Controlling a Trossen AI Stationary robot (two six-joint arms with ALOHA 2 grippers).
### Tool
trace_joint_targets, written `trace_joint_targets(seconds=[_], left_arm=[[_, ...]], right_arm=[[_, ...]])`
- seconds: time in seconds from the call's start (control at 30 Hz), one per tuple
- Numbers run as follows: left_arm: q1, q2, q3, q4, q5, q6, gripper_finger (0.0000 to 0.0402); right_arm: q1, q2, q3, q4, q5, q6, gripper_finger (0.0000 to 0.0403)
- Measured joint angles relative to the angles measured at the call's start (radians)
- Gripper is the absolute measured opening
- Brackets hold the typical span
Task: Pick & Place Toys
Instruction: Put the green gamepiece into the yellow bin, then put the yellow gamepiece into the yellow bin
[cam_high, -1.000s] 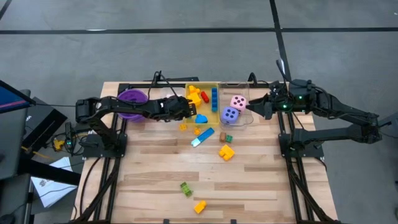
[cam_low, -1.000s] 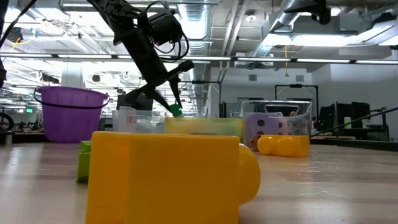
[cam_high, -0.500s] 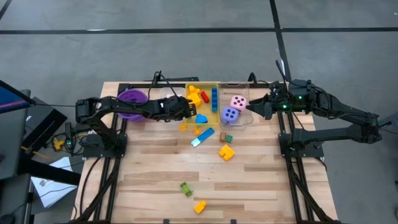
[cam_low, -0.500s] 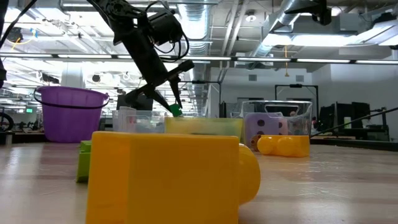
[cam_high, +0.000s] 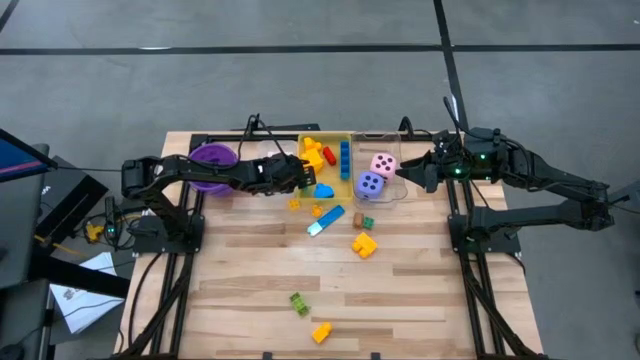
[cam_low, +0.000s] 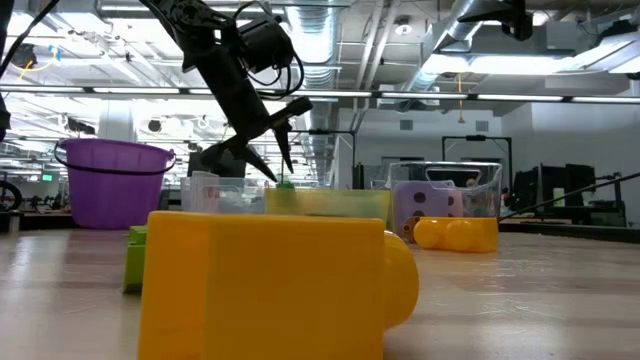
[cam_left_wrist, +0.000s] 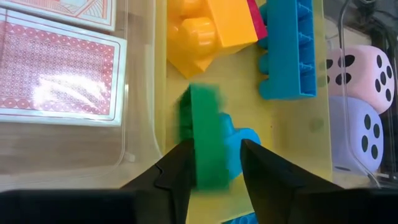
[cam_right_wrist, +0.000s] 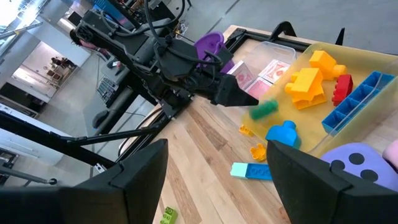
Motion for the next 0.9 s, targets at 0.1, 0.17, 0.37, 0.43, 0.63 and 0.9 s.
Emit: trace_joint_targets(seconds=[0.1,0.17,0.37,0.43,0.63,0.9], left_arm=[[0.0,0.0,0.0,0.0,-0.01,0.0,0.0134],[0.0,0.0,0.0,0.0,-0.011,0.0,0.0135],[0.0,0.0,0.0,0.0,-0.011,0.0,0.0135],[0.0,0.0,0.0,0.0,-0.011,0.0,0.0135],[0.0,0.0,0.0,0.0,-0.011,0.0,0.0136],[0.0,0.0,0.0,0.004,-0.01,0.0,0.0136]], right_arm=[[0.0,0.0,0.0,0.0,0.0,0.0,0.0266],[0.0,0.0,0.0,0.0,0.0,0.0,0.0266],[0.0,0.0,0.0,0.0,0.0,0.0,0.0266],[0.0,0.0,0.0,0.0,0.0,0.0,0.0266],[0.0,0.0,0.0,0.0,0.0,0.0,0.0266],[0.0,0.0,0.0,0.0,0.0,0.0,0.0266]])
